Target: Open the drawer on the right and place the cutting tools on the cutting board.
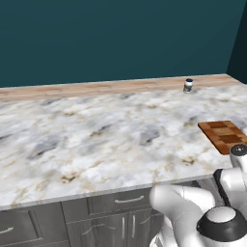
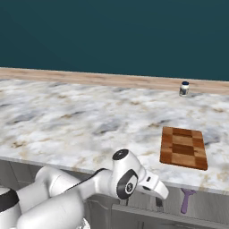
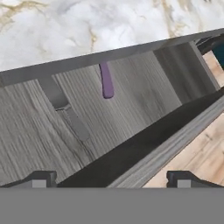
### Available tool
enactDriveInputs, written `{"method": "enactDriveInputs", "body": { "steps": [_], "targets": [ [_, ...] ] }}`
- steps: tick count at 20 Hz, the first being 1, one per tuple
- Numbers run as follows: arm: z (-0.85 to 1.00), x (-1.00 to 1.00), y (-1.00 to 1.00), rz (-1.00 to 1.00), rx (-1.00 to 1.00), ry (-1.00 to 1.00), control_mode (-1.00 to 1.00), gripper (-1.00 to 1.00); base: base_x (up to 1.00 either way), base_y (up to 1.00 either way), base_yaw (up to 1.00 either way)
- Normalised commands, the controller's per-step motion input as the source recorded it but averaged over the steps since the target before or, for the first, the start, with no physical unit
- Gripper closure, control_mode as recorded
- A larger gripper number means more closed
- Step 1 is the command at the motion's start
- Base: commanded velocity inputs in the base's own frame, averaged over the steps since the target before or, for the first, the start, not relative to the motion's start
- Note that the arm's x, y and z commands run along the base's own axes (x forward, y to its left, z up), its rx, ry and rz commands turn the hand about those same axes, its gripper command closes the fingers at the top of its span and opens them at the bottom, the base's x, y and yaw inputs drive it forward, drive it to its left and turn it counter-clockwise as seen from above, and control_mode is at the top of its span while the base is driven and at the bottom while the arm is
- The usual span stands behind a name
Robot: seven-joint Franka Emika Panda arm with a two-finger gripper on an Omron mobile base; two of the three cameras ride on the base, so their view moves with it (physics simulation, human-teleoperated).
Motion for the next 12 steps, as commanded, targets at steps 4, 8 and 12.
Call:
{"method": "enactDriveInputs", "body": {
  "steps": [4, 8, 12],
  "targets": [
    [-0.12, 0.03, -0.19, 0.00, 0.00, 0.07, -1.00, -1.00, 0.00, 0.00, 0.00],
    [-0.10, 0.04, -0.17, 0.00, 0.02, 0.13, -1.00, -1.00, 0.00, 0.00, 0.00],
    [-0.10, 0.05, -0.18, 0.04, 0.08, 0.14, -1.00, -1.00, 0.00, 0.00, 0.00]
  ]
}}
